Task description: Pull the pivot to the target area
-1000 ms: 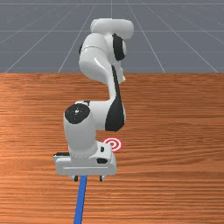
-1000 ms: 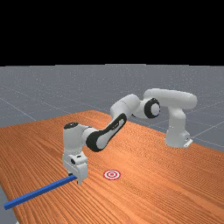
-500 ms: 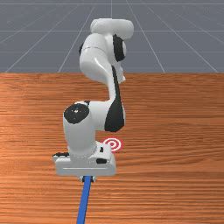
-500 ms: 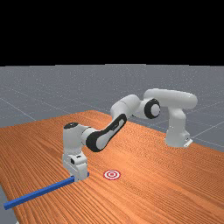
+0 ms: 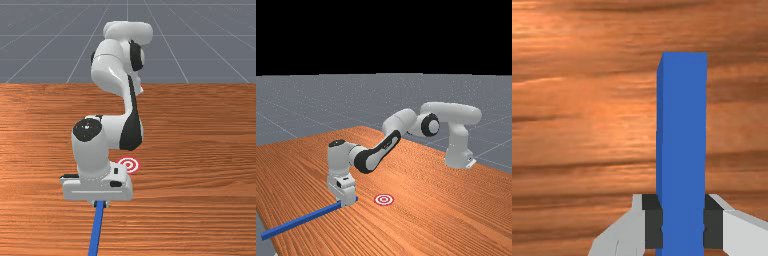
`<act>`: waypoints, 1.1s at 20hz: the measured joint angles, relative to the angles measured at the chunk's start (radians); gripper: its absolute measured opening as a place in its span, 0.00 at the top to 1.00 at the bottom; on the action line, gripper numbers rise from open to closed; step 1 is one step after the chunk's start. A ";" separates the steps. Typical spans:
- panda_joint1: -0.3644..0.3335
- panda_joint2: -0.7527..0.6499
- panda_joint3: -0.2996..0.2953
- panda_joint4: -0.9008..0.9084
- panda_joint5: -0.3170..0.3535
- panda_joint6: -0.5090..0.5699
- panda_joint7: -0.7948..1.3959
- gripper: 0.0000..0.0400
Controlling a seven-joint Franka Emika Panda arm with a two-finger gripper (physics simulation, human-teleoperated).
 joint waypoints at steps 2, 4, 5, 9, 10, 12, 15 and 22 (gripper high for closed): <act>0.011 -0.053 -0.049 -0.090 0.039 0.042 0.348 0.71; 0.009 -0.144 -0.072 -0.255 0.060 0.123 0.463 0.71; 0.018 -0.192 -0.100 -0.344 0.084 0.165 0.592 0.70; 0.023 -0.351 -0.136 -0.650 0.119 0.313 0.722 0.69; 0.024 -0.396 -0.145 -0.737 0.128 0.355 0.756 0.70; 0.031 -0.469 -0.163 -0.878 0.147 0.425 0.824 0.69; 0.046 -0.536 -0.188 -1.012 0.175 0.491 0.924 0.69; 0.181 -0.562 -0.251 -1.066 0.229 0.515 1.274 0.69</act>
